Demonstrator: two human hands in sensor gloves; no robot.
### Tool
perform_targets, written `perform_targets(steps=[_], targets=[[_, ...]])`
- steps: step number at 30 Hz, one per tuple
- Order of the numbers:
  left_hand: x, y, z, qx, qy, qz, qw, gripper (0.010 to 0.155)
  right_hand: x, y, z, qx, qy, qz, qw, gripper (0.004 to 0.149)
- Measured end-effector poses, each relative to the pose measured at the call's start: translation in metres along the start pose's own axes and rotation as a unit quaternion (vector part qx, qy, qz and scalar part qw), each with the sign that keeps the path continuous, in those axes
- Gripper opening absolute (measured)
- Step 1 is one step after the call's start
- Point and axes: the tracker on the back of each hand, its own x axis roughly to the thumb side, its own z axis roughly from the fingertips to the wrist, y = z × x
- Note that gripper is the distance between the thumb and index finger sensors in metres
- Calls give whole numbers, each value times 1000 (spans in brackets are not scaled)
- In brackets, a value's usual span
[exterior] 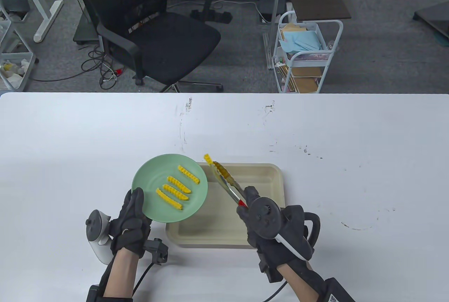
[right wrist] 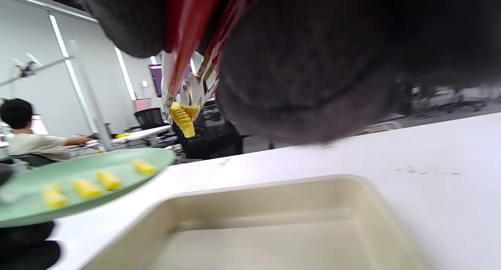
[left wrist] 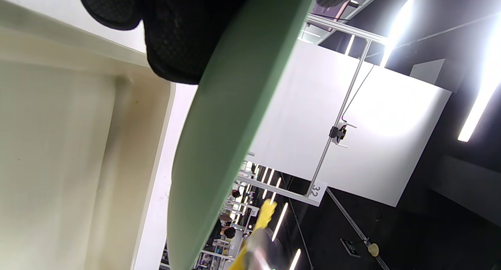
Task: Hold plate and receive fries gripped by tongs from baking tray
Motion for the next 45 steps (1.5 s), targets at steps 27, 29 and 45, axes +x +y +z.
perform_targets(steps=[27,29,45], targets=[[0,-2,-2,-9,5,-1,1000,61,33,18,-9,28,-37,37,998,66],[-1,-2,-2,-8,5,0,1000,61,24,10,-6,9,-28,20,999,71],[-1,-1,-1,-5,2,-1,1000,62,-170,30,-23,-13,275,38,961,79]])
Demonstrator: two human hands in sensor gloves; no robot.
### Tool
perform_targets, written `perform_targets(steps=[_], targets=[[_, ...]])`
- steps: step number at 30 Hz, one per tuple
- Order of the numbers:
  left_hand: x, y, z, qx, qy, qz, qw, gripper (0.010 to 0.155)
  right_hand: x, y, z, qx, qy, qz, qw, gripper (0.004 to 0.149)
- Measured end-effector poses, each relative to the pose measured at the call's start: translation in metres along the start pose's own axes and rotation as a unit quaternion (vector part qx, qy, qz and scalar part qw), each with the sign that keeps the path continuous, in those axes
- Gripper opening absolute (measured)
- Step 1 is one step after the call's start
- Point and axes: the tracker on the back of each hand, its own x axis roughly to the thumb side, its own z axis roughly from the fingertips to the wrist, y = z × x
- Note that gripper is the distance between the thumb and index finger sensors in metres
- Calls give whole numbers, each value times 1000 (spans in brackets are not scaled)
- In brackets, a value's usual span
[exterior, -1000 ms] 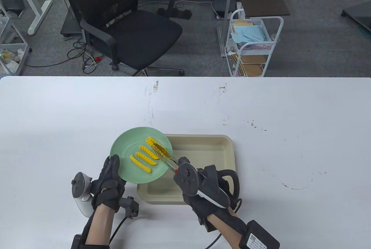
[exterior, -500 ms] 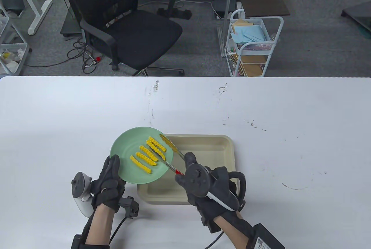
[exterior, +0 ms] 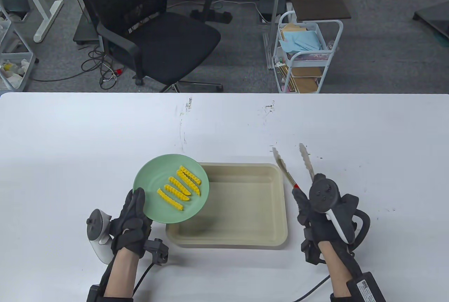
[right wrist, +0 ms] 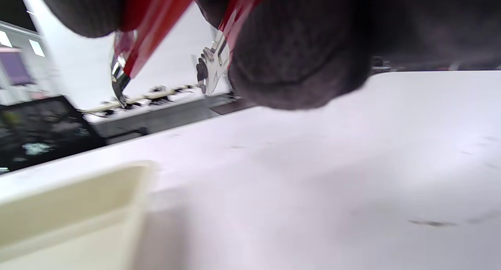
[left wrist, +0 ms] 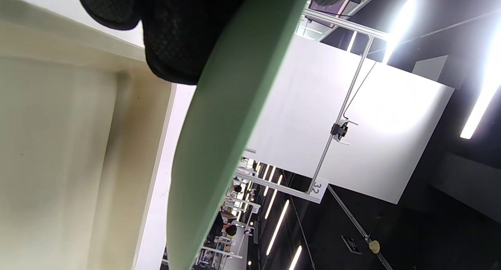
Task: Hold plate and receive fries gripped by tongs from baking tray
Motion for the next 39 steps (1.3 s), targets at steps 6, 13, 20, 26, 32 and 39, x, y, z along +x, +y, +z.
perform_targets(steps=[6,13,20,26,32,39], targets=[[0,0,0,0,1,0,1000,62,-31,26,-16,18,62,62,996,80],[0,0,1,1,0,0,1000,62,-41,43,-24,37,98,93,990,81],[0,1,1,3,1,-7,1000,62,-31,55,-25,51,94,164,981,82],[0,2,1,7,-2,-6,1000,62,-27,68,-30,84,87,245,962,82],[0,2,1,10,1,-7,1000,62,-31,76,-32,96,88,260,957,84],[0,3,0,10,2,-5,1000,62,-32,65,-32,103,112,228,962,86]])
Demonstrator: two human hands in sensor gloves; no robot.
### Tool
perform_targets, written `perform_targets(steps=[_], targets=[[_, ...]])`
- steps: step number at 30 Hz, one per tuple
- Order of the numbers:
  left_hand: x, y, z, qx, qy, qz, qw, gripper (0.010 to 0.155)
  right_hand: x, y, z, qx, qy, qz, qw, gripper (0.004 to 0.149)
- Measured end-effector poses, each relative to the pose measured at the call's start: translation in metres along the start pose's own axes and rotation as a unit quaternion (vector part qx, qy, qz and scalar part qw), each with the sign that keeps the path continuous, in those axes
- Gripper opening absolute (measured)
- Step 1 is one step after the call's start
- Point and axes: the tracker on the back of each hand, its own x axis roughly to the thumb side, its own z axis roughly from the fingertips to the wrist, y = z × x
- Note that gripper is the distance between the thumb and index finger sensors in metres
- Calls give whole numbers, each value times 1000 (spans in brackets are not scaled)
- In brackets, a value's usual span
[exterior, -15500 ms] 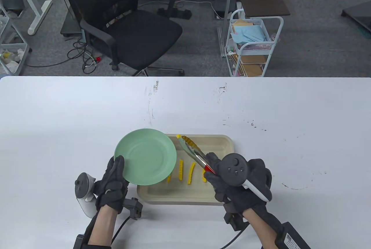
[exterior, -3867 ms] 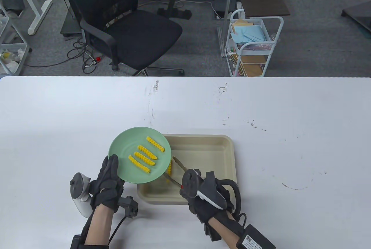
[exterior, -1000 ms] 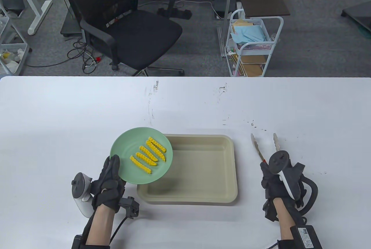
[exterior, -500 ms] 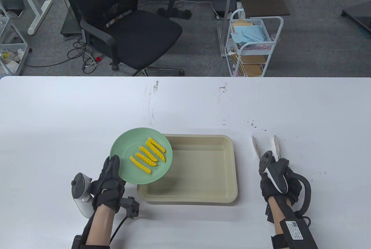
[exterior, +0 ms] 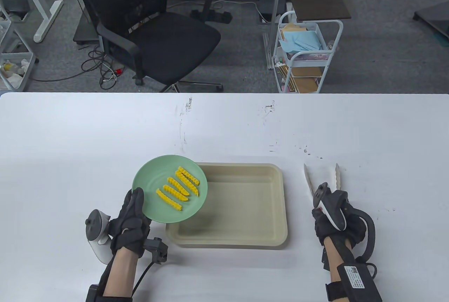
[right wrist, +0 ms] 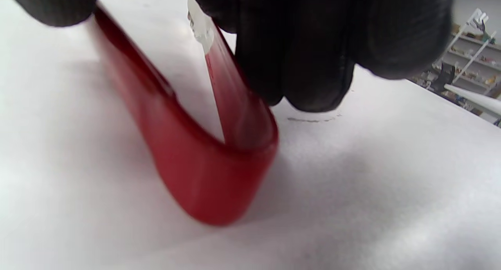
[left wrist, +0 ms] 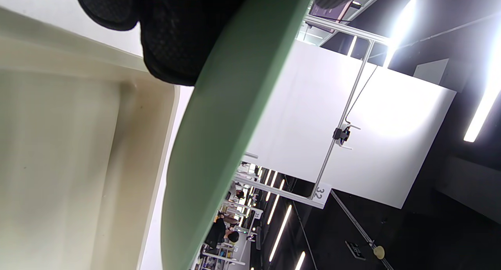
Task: Hold plate and receive fries gripped by tongs from baking tray
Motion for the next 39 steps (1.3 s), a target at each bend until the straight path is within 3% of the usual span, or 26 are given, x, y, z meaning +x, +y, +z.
perform_targets(steps=[7,12,14,16,21,25,28,34,39], targets=[[-2,0,-1,-1,6,-5,1000,62,15,-33,41,-103,-73,-106,986,82],[-2,-3,-1,-13,4,-2,1000,63,41,-26,67,-115,-165,-170,965,81],[-2,-4,-1,-17,4,-4,1000,63,47,-23,71,-155,-216,-191,945,78],[-2,-5,-2,-16,5,-11,1000,63,50,-19,75,-207,-232,-207,928,76],[4,-4,-5,-11,3,-52,999,60,45,-17,84,-234,-253,-202,917,75],[14,1,-9,-7,-5,-69,998,60,44,-11,90,-229,-264,-188,918,75],[22,11,-8,42,-2,-77,996,60,45,-8,92,-215,-272,-185,920,75],[32,48,-11,134,32,-78,987,59,45,-9,97,-209,-284,-195,915,76],[34,79,-19,170,70,-79,980,59,47,-8,99,-199,-287,-193,917,76]])
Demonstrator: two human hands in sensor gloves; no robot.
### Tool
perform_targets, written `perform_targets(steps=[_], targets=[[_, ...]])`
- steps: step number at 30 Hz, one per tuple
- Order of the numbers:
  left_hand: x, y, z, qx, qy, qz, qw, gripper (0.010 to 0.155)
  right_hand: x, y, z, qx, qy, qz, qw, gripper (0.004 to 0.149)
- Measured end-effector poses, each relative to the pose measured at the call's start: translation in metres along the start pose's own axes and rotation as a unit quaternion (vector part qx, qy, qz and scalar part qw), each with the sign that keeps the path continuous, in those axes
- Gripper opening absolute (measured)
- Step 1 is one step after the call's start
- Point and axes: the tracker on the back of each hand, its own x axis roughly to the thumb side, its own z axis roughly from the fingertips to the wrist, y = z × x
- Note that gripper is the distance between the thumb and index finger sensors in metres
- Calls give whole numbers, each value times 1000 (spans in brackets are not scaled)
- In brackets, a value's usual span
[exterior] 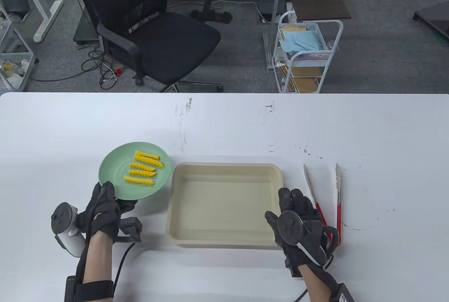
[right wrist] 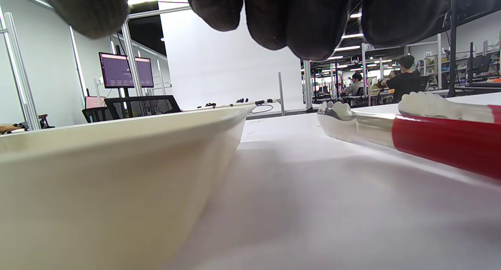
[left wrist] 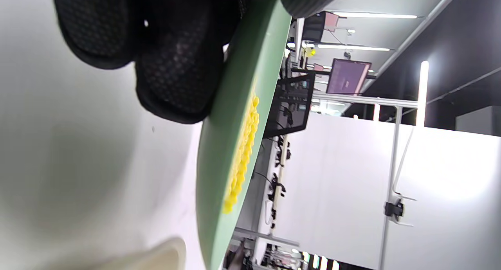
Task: Hold plate and receive fries gripped by tongs from baking tray
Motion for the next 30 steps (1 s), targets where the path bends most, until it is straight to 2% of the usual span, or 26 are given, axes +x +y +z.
perform_targets(steps=[5,16,30], targets=[[-4,14,-16,26,38,-73,996,61,1,2,0,6,2,-5,1000,76],[-15,25,-30,52,62,-112,990,65,4,3,0,18,3,-1,1000,76],[-8,36,-20,61,70,-174,980,77,3,4,0,34,7,2,999,76]])
